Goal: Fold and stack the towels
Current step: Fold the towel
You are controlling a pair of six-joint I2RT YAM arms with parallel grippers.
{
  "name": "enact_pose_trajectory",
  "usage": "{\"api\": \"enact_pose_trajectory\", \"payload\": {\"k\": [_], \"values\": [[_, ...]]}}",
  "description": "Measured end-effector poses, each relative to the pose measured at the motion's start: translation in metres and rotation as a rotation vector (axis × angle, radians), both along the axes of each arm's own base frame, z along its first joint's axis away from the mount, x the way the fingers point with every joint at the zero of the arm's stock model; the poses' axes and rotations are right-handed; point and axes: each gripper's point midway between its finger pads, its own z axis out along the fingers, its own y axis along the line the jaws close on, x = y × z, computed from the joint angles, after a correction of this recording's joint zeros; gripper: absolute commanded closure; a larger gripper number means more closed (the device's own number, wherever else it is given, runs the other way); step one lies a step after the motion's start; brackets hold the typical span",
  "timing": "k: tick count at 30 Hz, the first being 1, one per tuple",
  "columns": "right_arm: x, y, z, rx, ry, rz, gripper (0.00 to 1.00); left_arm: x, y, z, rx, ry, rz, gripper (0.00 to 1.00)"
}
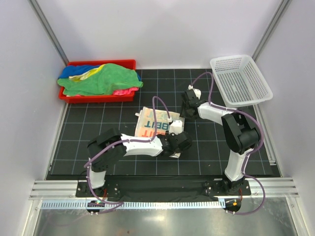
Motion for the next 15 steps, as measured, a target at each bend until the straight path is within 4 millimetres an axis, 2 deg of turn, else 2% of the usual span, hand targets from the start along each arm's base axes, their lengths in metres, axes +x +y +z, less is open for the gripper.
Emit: {"api": "enact_pose_trajectory", "payload": {"k": [3,9,15], "values": [[0.0014,0.0006,-0.0046,0.003,0.001,0.000,0.57,-0.0012,-0.0004,-0.0009,0.010,-0.013,-0.001,0.54],[0.0039,0.0026,-0.0057,0.015,-0.012,-0.001,0.67,-0.0023,-0.0004,-0.0018,0.015,-0.021,0.000,0.54],[0.0060,0.0029,-0.0062,0.026,-0.031,-0.007,0.72,-0.0039,-0.0006,-0.0018,0.001,-0.027,-0.004,0.55]]}}
